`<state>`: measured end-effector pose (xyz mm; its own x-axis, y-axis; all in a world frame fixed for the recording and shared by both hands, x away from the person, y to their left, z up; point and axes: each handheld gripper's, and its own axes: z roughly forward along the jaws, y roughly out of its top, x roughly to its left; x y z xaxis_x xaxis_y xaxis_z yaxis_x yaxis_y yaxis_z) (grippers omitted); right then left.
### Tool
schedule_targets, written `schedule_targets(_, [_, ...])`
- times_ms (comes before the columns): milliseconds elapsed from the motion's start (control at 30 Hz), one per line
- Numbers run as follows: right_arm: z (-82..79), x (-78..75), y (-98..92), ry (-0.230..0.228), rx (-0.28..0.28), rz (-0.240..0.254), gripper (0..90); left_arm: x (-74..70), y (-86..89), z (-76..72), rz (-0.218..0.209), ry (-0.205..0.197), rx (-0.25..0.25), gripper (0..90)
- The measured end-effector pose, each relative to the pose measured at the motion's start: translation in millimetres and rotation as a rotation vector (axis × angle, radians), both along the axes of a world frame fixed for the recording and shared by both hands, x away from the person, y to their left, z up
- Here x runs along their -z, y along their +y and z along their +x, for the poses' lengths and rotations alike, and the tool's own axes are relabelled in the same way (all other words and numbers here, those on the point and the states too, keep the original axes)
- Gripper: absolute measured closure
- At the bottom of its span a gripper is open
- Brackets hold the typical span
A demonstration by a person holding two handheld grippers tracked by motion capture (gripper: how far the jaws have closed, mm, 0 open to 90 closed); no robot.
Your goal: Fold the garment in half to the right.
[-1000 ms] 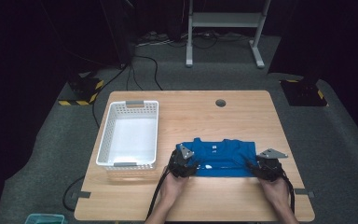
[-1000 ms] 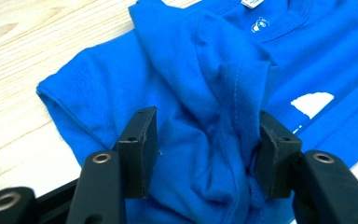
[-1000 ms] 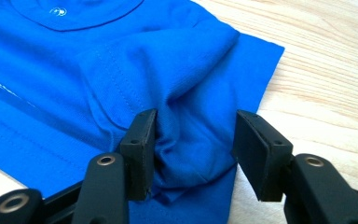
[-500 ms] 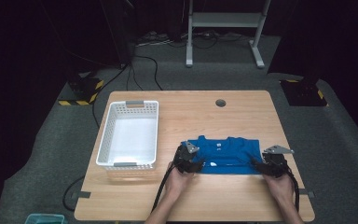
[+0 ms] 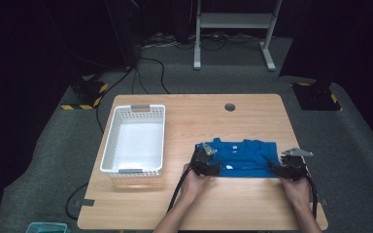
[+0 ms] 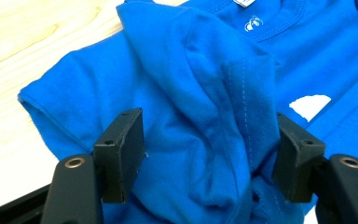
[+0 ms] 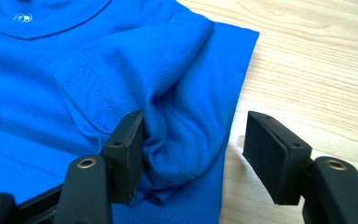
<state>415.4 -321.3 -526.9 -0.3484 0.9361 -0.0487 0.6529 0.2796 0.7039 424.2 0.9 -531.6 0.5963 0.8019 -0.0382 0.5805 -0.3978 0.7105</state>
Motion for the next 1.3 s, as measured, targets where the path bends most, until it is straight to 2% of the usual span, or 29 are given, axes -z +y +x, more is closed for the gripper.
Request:
schedule_targets(167, [3.7,0.0,-6.5,0.005,0.006,0.018,38.9,0.0,-4.7,2.4,0.002,-0.009,0.014,32.3])
schedule_targets(300, [0.9,-5.0,-6.2,-0.011,0.003,0.03,39.8,-5.7,1.6,-0.5,-0.06,-0.019,0.017,26.2])
schedule_targets(367, [-2.9,-12.5,-3.7,-0.04,-0.009,0.035,40.2,-9.8,5.9,-1.9,-0.073,-0.016,0.016,24.7])
schedule_targets(467, [-5.7,-22.1,-1.0,-0.078,-0.028,0.057,40.1,-15.2,14.5,-2.9,-0.071,-0.011,0.008,23.3])
schedule_targets(567, [-7.2,-29.4,4.3,-0.098,-0.05,0.074,40.0,-18.4,23.6,-3.5,-0.098,0.0,-0.009,23.2])
schedule_targets(600, [-7.5,-30.4,6.2,-0.101,-0.057,0.078,40.1,-19.6,27.3,-3.3,-0.095,0.0,-0.012,23.4])
schedule_targets(767, [-9.6,-31.4,24.1,-0.101,-0.112,0.097,40.4,-22.3,39.5,0.3,-0.107,0.006,-0.037,23.6])
schedule_targets(1000, [-12.2,-28.4,54.5,-0.098,-0.2,0.104,40.9,-25.9,45.4,5.3,-0.115,0.008,-0.055,24.2])
schedule_targets(1300, [-22.8,-24.6,96.6,-0.095,-0.322,0.116,41.7,-23.2,49.0,27.9,-0.091,0.018,-0.096,25.1])
